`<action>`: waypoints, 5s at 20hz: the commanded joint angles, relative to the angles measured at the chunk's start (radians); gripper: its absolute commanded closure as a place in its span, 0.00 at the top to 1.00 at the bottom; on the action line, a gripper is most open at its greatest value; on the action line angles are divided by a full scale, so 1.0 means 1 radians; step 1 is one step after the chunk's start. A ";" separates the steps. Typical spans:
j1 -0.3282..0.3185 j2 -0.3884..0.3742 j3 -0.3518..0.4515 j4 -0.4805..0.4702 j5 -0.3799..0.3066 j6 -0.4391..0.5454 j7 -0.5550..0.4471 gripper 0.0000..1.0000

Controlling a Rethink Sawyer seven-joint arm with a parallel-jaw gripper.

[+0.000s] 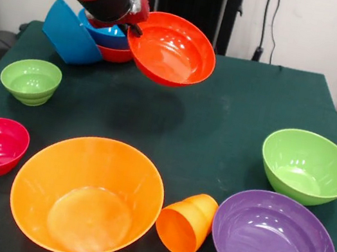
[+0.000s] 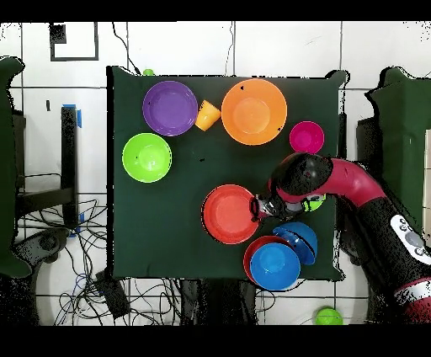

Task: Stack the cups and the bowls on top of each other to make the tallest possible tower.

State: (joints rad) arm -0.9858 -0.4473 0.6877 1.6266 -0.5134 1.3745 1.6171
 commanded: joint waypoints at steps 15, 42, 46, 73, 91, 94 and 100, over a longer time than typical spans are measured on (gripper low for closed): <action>-0.275 0.181 0.227 0.054 -0.017 0.038 -0.539 0.00; -0.507 -0.023 0.301 0.309 -0.290 0.072 -0.699 0.00; -0.543 0.002 0.282 0.326 -0.347 0.021 -0.719 0.00; -0.541 0.028 0.287 0.295 -0.349 0.047 -0.754 1.00; -0.488 0.002 0.327 0.244 -0.275 0.103 -0.718 1.00; -0.421 0.005 0.333 0.183 -0.253 0.084 -0.652 1.00; -0.353 0.054 0.311 0.113 -0.280 -0.187 -0.441 1.00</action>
State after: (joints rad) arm -1.4350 -0.4520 0.9794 1.8516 -0.7683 1.3982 1.2173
